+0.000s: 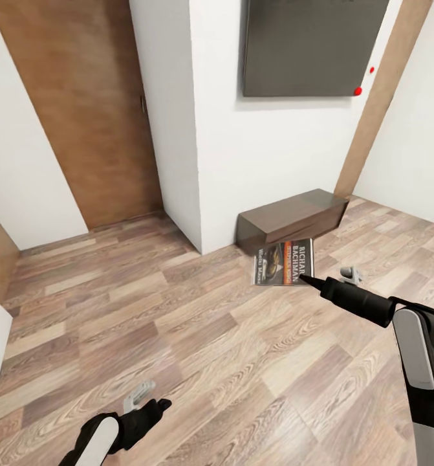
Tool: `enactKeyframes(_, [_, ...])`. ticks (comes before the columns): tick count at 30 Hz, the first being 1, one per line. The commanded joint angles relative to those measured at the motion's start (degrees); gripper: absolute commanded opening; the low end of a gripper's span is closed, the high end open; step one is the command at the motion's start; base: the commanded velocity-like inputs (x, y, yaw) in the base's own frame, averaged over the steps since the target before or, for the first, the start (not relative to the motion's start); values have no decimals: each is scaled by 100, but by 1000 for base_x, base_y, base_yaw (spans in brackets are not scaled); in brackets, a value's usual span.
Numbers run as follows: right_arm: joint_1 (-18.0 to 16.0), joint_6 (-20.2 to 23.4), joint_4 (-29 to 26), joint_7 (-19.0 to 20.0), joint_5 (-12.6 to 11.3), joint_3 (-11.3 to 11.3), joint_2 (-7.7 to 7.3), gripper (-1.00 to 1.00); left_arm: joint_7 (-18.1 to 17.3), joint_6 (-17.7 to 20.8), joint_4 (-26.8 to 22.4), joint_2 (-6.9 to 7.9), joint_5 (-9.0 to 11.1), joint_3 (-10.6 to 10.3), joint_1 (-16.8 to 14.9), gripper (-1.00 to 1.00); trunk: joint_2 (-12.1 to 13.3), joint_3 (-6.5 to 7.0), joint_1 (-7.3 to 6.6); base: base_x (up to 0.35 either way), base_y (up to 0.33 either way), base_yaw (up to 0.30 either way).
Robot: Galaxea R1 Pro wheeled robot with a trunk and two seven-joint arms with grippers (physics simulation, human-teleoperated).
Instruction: In the bedroom, move the book from the bed onto either nightstand, and place the two sandals side by side next to the bed.
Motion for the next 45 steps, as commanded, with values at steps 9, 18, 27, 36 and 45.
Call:
enactKeyframes(9, [-6, 31, -2, 60, -12, -48, -5, -100, 57, 1, -7, 4, 60, -14, -1, 100, -2, 43, 3, 326, 0, -253])
enactKeyframes(18, [-6, 31, -2, 60, -14, -54, -10, -100, 58, 1, -5, 0, 60, -14, -1, 100, -2, 91, 3, 326, 0, -252])
enactKeyframes(27, [-6, 31, -2, 60, -14, -61, -10, -100, 55, 1, -3, -8, 60, -14, -2, 100, -2, 140, 3, 326, 0, -251])
enactKeyframes(36, [-6, 31, -2, 60, -15, -63, -8, -100, 56, 1, -3, -10, 60, -14, -1, 100, -2, 188, 3, 326, 0, -250])
enactKeyframes(45, [-11, 31, -2, 60, -16, -63, -12, -100, 57, -5, 54, -10, 56, -153, -6, 100, -2, 237, 3, 326, 0, -249])
